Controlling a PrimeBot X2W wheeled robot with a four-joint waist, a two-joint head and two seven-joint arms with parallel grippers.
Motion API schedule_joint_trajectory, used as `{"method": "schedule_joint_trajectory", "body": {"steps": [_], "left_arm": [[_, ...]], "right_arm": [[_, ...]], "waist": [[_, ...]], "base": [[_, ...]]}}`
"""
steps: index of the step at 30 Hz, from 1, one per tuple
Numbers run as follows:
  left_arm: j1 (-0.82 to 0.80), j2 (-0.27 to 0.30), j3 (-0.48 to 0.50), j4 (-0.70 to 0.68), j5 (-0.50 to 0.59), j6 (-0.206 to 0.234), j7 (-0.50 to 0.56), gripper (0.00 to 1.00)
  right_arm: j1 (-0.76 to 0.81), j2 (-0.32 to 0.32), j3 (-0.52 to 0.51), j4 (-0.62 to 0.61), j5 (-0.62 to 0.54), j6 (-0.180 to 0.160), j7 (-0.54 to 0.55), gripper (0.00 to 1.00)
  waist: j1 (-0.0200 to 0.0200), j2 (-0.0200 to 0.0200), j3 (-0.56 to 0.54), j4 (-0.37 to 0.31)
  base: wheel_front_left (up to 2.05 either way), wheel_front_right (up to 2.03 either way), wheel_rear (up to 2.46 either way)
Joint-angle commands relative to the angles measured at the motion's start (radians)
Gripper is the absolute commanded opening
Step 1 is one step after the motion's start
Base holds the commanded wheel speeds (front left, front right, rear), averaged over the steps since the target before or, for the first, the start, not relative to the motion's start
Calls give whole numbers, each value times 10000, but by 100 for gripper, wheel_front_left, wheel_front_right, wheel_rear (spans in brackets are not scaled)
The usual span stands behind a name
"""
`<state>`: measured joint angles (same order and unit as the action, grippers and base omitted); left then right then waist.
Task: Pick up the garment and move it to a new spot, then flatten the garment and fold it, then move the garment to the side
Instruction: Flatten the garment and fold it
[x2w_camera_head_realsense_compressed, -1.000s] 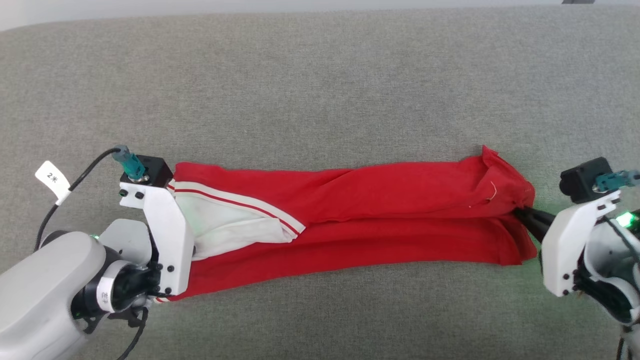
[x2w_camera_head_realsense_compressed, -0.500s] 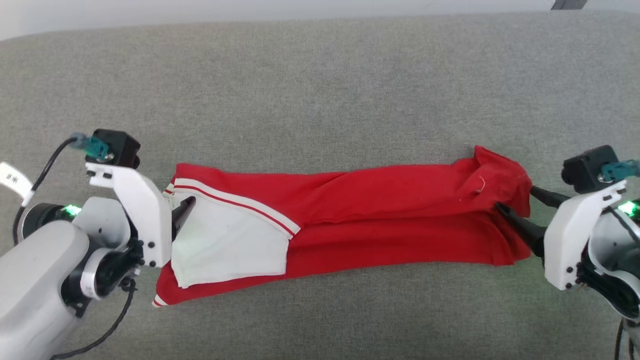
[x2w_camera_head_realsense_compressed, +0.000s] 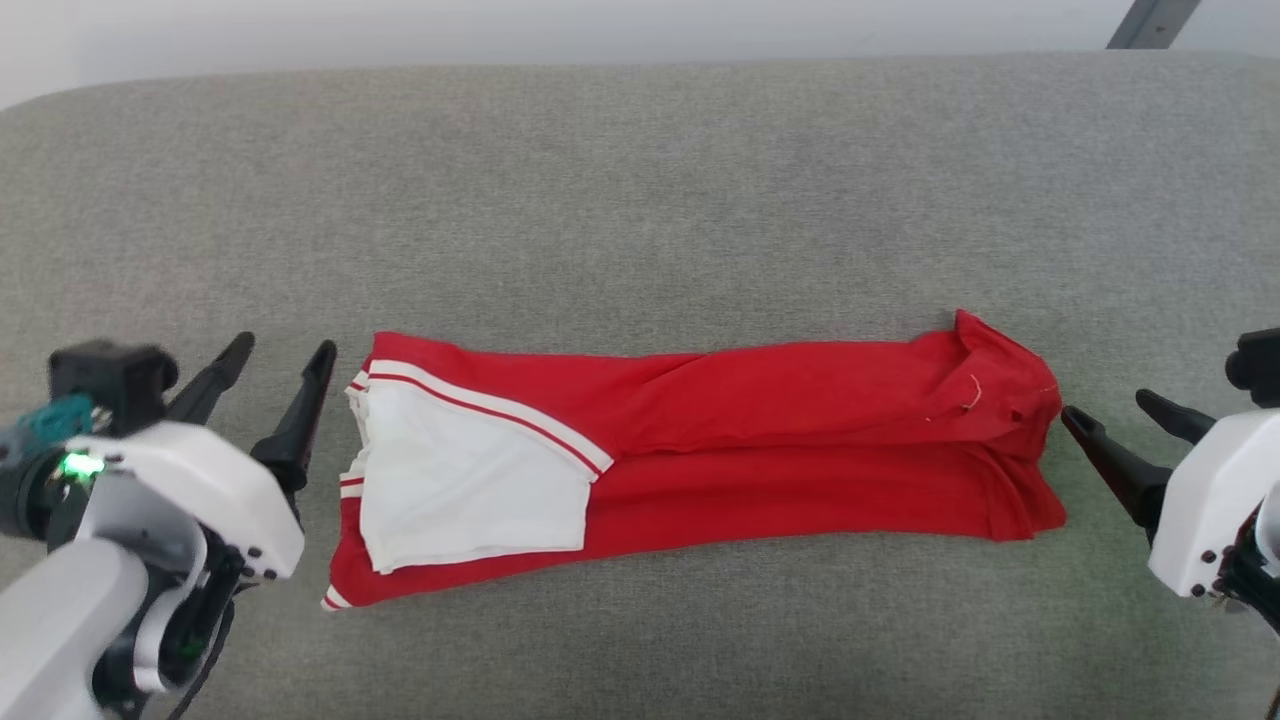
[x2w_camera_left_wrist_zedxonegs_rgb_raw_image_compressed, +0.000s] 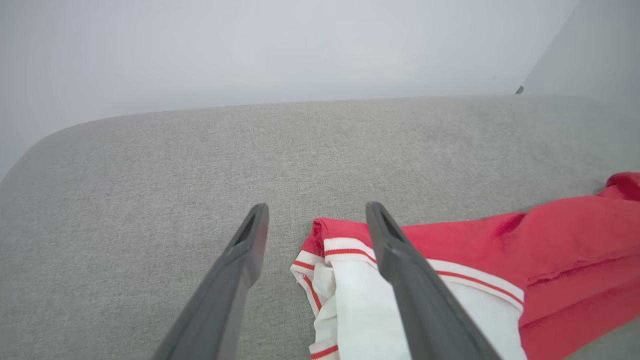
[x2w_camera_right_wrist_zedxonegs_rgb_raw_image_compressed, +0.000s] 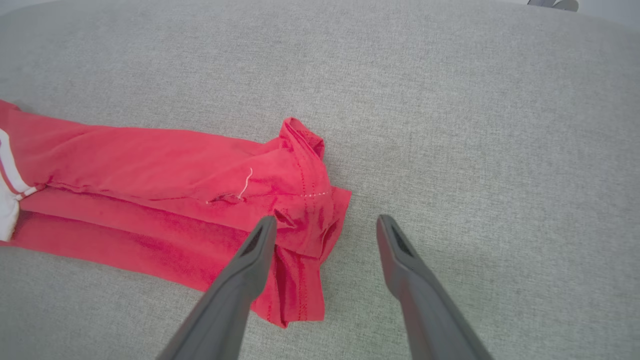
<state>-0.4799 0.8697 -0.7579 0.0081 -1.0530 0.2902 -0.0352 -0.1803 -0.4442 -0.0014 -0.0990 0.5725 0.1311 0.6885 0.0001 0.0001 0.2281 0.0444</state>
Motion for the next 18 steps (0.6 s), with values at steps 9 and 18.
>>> {"method": "schedule_joint_trajectory", "body": {"steps": [9,18], "left_arm": [[1545,-375,935,-234,283,198,-2191,100],[2682,-1431,2009,-102,755,-151,-2304,100]], "right_arm": [[-378,217,-454,1001,231,-9,783,100],[-1278,148,-77,2668,497,-8,1323,100]], "waist": [[-1,-1,234,618],[-1,-1,573,1258]], "base": [[0,0,0],[0,0,0]]}}
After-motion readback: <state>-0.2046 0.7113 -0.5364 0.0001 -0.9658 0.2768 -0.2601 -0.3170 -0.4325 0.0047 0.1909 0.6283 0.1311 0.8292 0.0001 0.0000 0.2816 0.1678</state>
